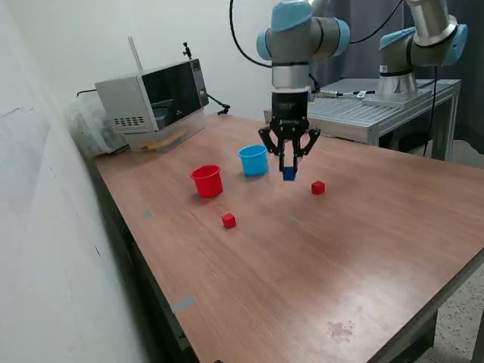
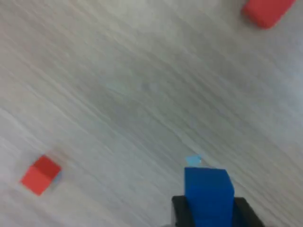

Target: Place red objects in the red bin, and blue objects in the blue bin.

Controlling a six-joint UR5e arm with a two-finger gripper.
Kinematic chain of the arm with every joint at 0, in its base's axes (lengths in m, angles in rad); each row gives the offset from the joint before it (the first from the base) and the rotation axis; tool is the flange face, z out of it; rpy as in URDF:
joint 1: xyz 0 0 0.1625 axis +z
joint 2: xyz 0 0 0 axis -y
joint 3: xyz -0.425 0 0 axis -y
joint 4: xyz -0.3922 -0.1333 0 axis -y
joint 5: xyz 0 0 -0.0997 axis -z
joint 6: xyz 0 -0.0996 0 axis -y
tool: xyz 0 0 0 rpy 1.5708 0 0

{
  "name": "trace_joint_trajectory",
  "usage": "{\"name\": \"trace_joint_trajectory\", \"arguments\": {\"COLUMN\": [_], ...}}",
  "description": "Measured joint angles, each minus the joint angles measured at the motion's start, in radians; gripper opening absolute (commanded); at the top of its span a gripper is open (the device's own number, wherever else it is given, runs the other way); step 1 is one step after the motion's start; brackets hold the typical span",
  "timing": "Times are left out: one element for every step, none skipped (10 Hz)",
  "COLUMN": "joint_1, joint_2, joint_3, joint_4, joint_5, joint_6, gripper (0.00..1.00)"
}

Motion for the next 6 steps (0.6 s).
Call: {"name": "trace_joint_trajectory", "arguments": {"joint_1": [-0.028,-0.078,-0.143,-0.209,-0.270,-0.321], "joint_2": [-0.064,-0.115,-0.151,-0.172,-0.183,-0.188], "joint_3": [0.055,0.111,0.159,0.194,0.217,0.228], "joint_4": [0.009,0.013,0.016,0.019,0.022,0.028], "joint_5": [-0.002,-0.010,-0.020,-0.027,-0.030,-0.031], "joint_6": [0.002,0.003,0.003,0.003,0.004,0.004], "gripper": [0.00,0.00,0.00,0.00,0.00,0.00]}}
